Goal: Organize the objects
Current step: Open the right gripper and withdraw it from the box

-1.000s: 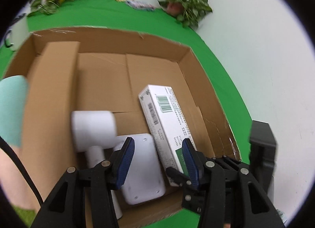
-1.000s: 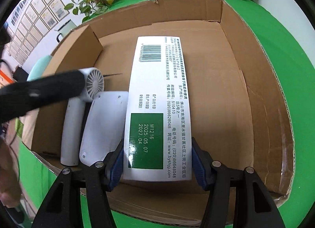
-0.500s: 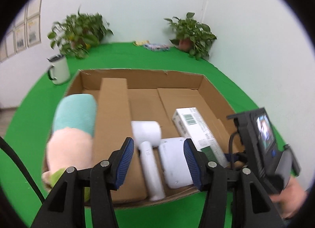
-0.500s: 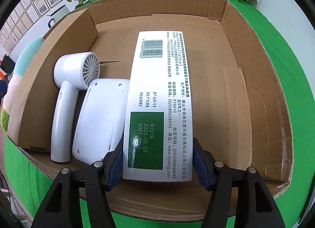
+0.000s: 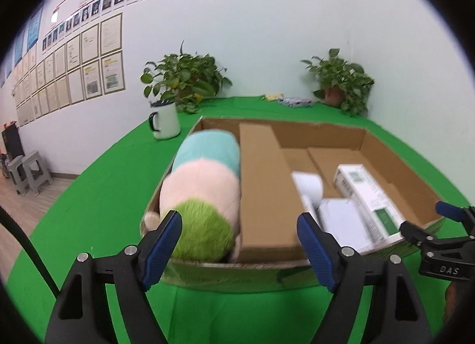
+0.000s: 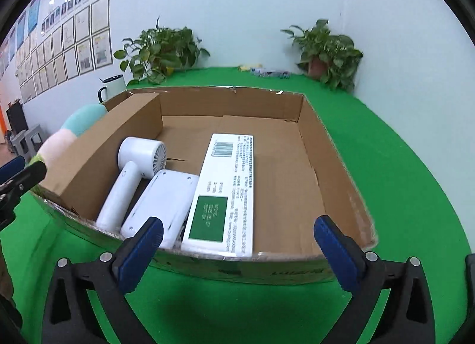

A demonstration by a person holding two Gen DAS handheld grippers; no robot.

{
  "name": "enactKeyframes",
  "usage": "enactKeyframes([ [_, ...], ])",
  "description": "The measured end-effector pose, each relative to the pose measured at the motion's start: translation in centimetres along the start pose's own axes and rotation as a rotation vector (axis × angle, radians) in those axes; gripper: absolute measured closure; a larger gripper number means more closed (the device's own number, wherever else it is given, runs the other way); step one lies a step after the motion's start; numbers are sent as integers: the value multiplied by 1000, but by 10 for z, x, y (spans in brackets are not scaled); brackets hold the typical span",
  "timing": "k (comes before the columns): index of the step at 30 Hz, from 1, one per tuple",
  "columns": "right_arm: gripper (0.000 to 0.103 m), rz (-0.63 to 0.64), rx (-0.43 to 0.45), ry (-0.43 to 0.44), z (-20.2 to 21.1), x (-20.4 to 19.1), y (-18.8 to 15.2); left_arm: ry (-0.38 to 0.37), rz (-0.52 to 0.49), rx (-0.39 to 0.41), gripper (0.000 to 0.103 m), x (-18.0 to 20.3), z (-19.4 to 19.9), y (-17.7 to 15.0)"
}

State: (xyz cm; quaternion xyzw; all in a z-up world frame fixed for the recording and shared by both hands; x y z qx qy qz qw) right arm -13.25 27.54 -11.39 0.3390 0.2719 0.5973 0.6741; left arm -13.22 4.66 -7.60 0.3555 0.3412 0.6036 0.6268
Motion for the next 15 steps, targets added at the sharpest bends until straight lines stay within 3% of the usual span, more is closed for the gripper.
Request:
enactKeyframes([
  [3,1,-16,83,-29,4,-1,1,5,1,51,21,-1,-4,-5],
  [7,0,-31,127,-58,-1,3,3,4,12,67,20,-2,-9,-4],
  [15,0,-34,129,-57,-5,2,-2,-32,-28,89,20,8,-4,-10],
])
Point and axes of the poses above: each gripper's, at about its wrist camera, not at the fingertips, and z roughly against the way its jaws point, x to its right, y to its top, the point moved 9 cm from there along -z, roughly the way its jaws point
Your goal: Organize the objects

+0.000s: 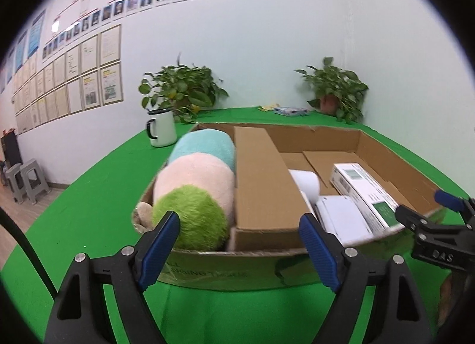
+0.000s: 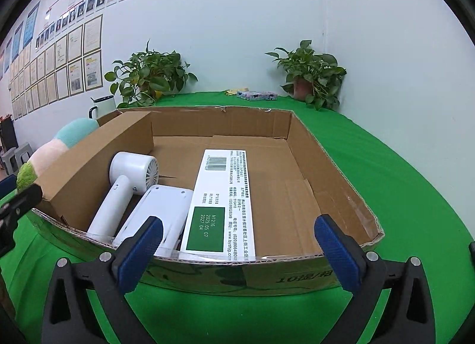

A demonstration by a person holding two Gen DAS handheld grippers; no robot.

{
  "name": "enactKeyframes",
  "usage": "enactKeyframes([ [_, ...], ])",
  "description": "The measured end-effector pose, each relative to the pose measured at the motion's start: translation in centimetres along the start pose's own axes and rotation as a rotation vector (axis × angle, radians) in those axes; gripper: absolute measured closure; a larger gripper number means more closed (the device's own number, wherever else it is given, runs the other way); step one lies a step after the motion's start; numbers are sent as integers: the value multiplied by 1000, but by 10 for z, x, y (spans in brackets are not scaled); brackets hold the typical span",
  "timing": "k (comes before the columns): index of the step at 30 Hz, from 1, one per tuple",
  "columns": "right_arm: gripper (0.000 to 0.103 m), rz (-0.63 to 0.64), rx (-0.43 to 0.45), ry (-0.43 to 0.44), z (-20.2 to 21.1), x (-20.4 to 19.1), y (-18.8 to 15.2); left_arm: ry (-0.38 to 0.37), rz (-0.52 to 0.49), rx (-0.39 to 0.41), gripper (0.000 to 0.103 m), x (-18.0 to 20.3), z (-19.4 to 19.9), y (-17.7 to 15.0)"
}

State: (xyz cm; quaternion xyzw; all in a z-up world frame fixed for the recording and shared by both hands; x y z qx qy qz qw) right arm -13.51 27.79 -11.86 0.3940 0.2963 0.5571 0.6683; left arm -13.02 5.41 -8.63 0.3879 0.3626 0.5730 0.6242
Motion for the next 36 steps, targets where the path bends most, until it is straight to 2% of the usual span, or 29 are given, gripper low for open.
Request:
enactKeyframes([
  [2,0,0,0,-1,0,0,1,-8,-26,-2,20,6,0,-2],
  [9,0,3,-2,0,0,-1,0,61,-74,-36,16,13,-13,-6],
  [20,0,2,-2,-1,1,-2,-1,39,-37,-56,12,9,-13,-8],
  [28,0,2,-2,-2,1,-2,-1,21,-17,-69,5,7,-14,-9],
  [36,0,2,-2,-2,1,-2,-1,22,-18,-69,4,6,-14,-9],
])
Point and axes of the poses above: each gripper's, at about its wrist camera, not at the fingertips, and z roughly against the way its jaws point, x to its right, y to its top, the point moved 9 cm from there along -z, roughly the way its jaws point
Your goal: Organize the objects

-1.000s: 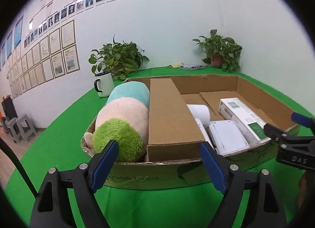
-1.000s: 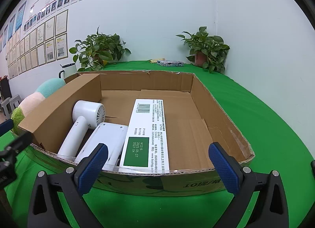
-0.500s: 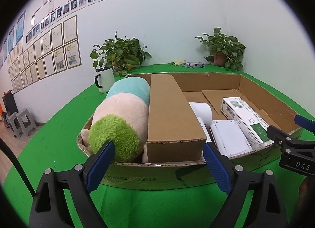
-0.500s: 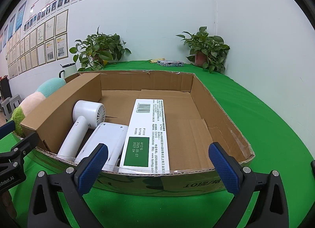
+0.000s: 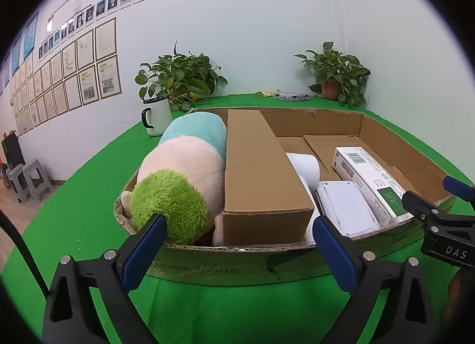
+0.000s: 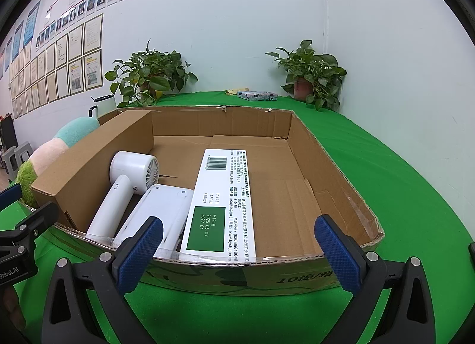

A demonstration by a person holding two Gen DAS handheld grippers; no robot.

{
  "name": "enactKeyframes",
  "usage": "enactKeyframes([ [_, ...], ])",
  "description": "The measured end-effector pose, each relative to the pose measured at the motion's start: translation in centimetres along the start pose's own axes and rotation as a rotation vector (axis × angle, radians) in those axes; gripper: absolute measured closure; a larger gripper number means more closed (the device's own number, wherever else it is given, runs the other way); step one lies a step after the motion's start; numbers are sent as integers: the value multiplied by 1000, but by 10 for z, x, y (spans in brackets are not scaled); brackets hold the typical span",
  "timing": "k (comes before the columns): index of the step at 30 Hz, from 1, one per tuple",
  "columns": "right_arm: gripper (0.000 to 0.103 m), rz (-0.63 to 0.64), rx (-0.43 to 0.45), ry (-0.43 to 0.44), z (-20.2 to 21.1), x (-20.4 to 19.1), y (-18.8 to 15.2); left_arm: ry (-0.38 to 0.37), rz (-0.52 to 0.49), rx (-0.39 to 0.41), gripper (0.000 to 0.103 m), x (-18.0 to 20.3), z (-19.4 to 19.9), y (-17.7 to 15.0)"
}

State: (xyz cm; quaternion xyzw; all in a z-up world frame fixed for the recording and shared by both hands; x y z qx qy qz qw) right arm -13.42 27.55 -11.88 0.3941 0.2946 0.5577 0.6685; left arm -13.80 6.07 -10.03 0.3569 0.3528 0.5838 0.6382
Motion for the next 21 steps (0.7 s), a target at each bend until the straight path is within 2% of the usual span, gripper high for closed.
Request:
enactKeyframes([
  [21,0,0,0,0,1,-1,-1,8,4,-3,1,0,1,0],
])
Point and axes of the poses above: each gripper's, at about its wrist camera, not at the fingertips, and z roughly against the way its jaws point, x to its right, y to its top, the point moved 9 cm from there along -z, roughly the way its jaws point
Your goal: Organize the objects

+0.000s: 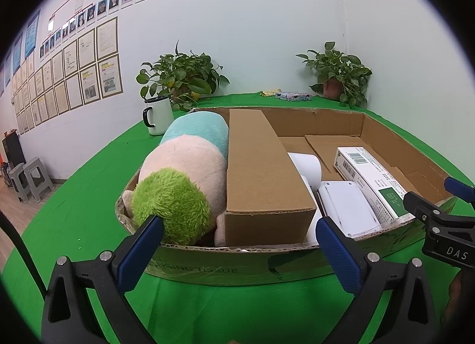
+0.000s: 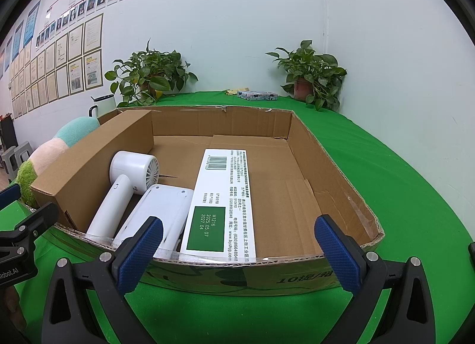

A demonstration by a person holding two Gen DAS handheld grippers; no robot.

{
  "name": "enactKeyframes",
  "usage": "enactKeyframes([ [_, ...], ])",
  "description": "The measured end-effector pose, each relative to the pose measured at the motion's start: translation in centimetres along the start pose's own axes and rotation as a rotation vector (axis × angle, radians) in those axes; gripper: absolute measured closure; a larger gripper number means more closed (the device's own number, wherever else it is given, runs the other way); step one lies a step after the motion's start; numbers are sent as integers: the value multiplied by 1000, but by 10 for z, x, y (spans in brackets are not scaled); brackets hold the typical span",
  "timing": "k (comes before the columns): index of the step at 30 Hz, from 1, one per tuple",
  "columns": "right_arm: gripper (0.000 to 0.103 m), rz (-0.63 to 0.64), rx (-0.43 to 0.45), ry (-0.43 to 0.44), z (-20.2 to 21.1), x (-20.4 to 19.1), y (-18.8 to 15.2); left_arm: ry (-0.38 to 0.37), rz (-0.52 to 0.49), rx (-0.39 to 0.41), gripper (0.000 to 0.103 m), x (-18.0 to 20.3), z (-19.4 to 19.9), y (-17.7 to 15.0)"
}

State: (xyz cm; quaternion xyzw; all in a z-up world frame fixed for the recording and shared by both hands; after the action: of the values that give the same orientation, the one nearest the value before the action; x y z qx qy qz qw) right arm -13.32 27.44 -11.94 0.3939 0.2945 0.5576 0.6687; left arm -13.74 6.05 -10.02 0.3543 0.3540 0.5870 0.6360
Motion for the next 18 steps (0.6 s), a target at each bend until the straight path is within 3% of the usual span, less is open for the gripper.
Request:
enactKeyframes([
  [18,0,0,0,-1,1,0,1,1,-1,1,1,-1,1,0],
])
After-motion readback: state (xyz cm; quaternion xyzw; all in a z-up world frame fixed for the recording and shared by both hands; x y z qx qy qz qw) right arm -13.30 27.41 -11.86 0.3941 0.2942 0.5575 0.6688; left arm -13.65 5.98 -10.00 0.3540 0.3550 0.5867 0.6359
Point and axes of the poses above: each gripper's, at about its wrist camera, not at the fingertips, and z roughly against the way its jaws point, x to its right, y to its top, the point moved 9 cm from there along -z, roughly the way its jaws point
